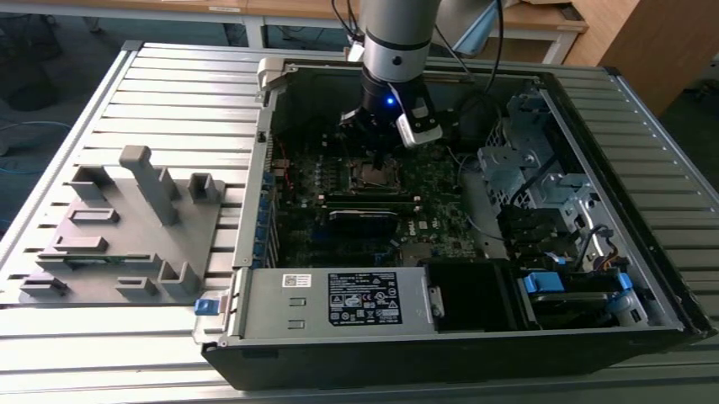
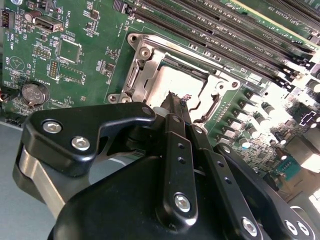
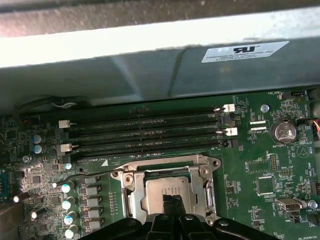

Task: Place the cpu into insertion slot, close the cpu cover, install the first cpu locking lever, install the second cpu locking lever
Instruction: 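Install the first cpu locking lever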

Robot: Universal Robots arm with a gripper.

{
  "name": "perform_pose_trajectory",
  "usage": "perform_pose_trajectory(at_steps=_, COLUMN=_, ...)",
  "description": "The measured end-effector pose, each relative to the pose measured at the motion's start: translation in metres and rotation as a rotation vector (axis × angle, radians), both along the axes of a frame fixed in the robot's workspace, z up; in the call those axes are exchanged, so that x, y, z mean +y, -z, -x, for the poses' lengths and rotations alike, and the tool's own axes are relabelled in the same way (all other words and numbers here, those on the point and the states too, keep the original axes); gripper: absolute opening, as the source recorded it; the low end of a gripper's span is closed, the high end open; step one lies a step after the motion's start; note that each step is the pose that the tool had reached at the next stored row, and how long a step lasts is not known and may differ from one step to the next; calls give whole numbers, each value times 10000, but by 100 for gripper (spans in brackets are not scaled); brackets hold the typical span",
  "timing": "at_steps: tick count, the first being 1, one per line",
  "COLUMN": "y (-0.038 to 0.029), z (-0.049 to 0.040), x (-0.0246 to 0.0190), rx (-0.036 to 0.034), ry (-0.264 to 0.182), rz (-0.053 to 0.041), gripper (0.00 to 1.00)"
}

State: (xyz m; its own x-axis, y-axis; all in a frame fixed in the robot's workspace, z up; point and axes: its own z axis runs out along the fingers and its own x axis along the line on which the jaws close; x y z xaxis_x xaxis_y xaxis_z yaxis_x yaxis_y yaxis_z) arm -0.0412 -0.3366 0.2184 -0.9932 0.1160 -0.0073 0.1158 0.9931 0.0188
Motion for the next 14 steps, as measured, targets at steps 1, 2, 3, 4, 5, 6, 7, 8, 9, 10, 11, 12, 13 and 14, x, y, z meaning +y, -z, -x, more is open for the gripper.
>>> perform_pose_trajectory(at_steps=1, y=-12, z=0, x=0, rx=0, ry=0, rz=0, gripper=10)
perform_pose_trajectory(at_steps=2, y=-12, z=0, x=0, rx=0, ry=0, rz=0, gripper=10)
perform_pose_trajectory(at_steps=3, y=-13, z=1, x=0, rx=0, ry=-2, rz=0, gripper=10)
perform_pose_trajectory(at_steps=4, y=-13, z=4, x=0, rx=0, ry=0, rz=0, gripper=10)
perform_pose_trajectory(at_steps=5, y=-13, z=10, x=0, rx=1, ry=0, rz=1, gripper=10)
perform_pose_trajectory(at_steps=6, y=-13, z=18, x=0, rx=1, ry=0, rz=0, gripper=10)
perform_pose_trajectory(at_steps=7, y=-12, z=27, x=0, rx=0, ry=0, rz=0, gripper=10)
perform_pose_trajectory(at_steps=8, y=-12, z=36, x=0, rx=0, ry=0, rz=0, gripper=10)
perform_pose_trajectory(at_steps=9, y=-12, z=44, x=0, rx=0, ry=1, rz=0, gripper=10)
perform_pose_trajectory(at_steps=10, y=-12, z=49, x=0, rx=0, ry=-1, rz=0, gripper=10)
perform_pose_trajectory(at_steps=11, y=-12, z=51, x=0, rx=0, ry=0, rz=0, gripper=10)
perform_pose_trajectory(at_steps=12, y=-12, z=51, x=0, rx=1, ry=-1, rz=0, gripper=10)
perform_pose_trajectory(at_steps=13, y=-12, z=51, x=0, rx=0, ry=-2, rz=-1, gripper=10)
perform_pose_trajectory(at_steps=14, y=-12, z=51, x=0, rx=0, ry=-1, rz=0, gripper=10)
